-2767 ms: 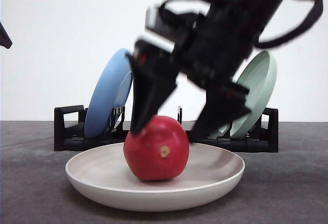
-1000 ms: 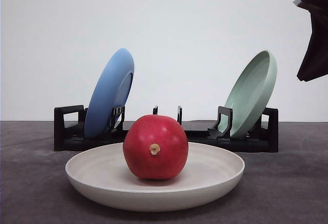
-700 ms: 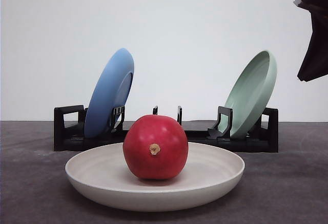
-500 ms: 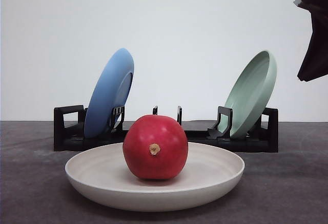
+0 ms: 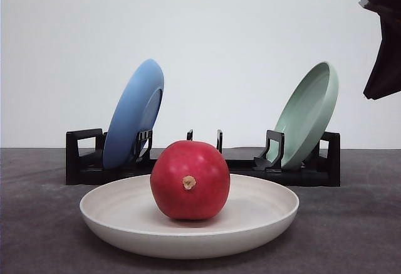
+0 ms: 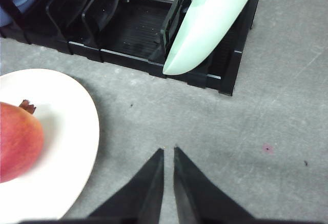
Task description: Place pomegranate in white plate
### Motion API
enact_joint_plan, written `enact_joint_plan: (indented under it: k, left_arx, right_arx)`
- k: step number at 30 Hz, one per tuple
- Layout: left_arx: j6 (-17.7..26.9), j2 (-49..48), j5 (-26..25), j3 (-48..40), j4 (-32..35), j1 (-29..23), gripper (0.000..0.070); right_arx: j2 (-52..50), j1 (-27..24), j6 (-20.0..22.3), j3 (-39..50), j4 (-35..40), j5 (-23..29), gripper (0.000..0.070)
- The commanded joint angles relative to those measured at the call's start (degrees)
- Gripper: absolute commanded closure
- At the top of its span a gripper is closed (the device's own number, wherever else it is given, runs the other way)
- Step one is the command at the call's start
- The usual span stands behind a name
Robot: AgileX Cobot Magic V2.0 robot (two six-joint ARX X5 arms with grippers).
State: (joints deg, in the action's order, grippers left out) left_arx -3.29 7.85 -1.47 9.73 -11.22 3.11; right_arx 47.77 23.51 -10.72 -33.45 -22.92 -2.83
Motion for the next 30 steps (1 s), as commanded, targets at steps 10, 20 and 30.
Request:
enact_joint_plan:
  k: [10,20,30]
  left_arx:
    - [-0.5,-7.7,0.9,-7.6,2.5,-0.2,0.0683]
    - [-1.7,-7.7,0.9,-9.0,3.4,-0.2,0.0683]
    - [-1.7,-7.7,0.8,-9.0,3.4,-0.2,0.0683]
  right_arx:
    - [0.4,0.2,0.3,-0.3,0.6,0.0,0.0671]
    - [0.4,0.2,0.3,-0.3,0.6,0.0,0.0671]
    - [0.4,0.2,0.3,-0.3,0.6,0.0,0.0671]
